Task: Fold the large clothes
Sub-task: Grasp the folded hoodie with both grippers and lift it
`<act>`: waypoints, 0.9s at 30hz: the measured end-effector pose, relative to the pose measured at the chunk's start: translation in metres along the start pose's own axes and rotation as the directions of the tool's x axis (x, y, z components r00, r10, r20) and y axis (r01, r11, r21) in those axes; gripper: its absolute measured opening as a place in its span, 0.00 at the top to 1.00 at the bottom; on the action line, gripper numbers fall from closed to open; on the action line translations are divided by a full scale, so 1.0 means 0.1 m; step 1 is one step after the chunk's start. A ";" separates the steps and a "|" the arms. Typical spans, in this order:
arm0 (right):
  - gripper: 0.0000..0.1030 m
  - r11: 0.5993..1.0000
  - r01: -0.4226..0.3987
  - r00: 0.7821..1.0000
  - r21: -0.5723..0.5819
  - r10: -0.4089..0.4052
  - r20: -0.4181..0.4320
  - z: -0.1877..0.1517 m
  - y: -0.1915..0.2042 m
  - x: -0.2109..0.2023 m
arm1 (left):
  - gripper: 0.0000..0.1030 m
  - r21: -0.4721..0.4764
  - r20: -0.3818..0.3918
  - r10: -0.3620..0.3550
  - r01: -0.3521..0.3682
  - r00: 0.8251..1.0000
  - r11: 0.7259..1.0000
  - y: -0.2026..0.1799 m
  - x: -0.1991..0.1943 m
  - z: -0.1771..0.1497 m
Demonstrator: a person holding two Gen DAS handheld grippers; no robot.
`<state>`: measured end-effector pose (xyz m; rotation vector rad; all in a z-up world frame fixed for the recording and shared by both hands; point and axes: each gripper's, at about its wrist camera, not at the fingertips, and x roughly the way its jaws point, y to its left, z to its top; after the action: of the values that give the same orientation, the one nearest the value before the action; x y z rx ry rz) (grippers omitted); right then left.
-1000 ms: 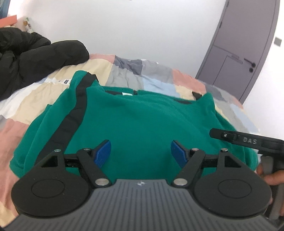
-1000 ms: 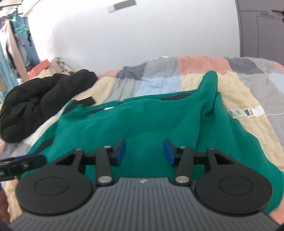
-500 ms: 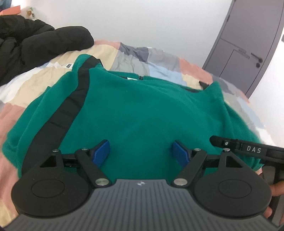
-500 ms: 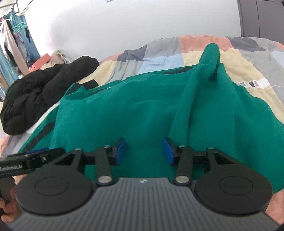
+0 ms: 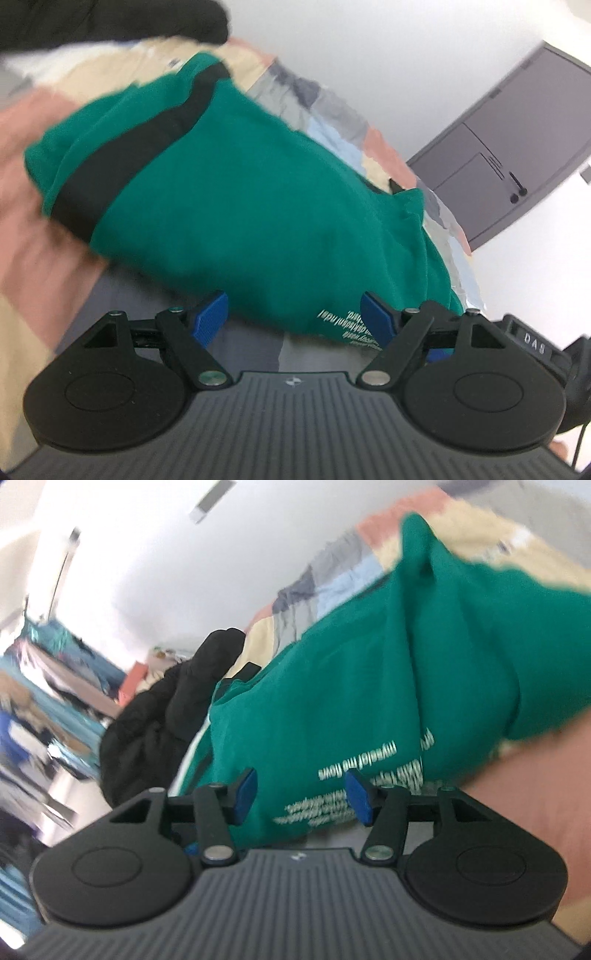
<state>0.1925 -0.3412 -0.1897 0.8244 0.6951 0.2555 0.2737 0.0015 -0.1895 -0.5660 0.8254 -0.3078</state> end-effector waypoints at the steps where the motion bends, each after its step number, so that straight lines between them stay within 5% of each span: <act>1: 0.45 0.999 -0.005 1.000 0.032 0.006 -0.013 0.00 -0.04 0.02 | 0.20 -0.036 -0.015 -0.007 0.007 1.000 0.999 0.05 0.03 -0.01; 3: 0.44 0.995 -0.021 0.999 0.094 0.025 -0.039 -0.01 -0.12 0.06 | 0.20 -0.130 -0.045 -0.035 0.029 0.998 0.991 0.16 0.10 -0.01; 4: 0.33 0.991 -0.033 0.998 0.127 0.040 -0.051 -0.01 -0.17 0.11 | 0.20 -0.173 -0.053 -0.049 0.040 0.997 0.984 0.22 0.13 -0.01; 5: 0.10 0.987 -0.045 0.997 0.157 0.054 -0.052 -0.01 -0.20 0.13 | 0.20 -0.210 -0.059 -0.058 0.045 0.997 0.977 0.27 0.16 0.00; 7: 0.01 0.973 -0.053 0.997 0.226 0.066 -0.047 -0.02 -0.28 0.19 | 0.20 -0.260 -0.061 -0.060 0.042 0.996 0.965 0.35 0.21 0.01; 14: 0.02 0.870 -0.111 0.989 0.481 0.144 -0.032 -0.07 -0.61 0.52 | 0.20 -0.408 -0.034 -0.075 0.054 0.997 0.911 0.59 0.39 0.05; 24: 0.01 0.815 -0.160 0.987 0.557 0.119 0.109 -0.03 -0.72 0.51 | 0.21 -0.576 0.148 -0.142 0.202 0.979 0.792 0.93 0.32 0.11; 27: 0.02 0.826 -0.148 0.985 0.544 0.073 0.157 -0.05 -0.73 0.38 | 0.21 -0.584 0.168 -0.108 0.188 0.980 0.790 0.91 0.31 0.05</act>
<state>0.2139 -0.3688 -0.2645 1.4324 0.6030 0.0975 0.3011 0.0628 -0.2589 -1.2425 0.7496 -0.1438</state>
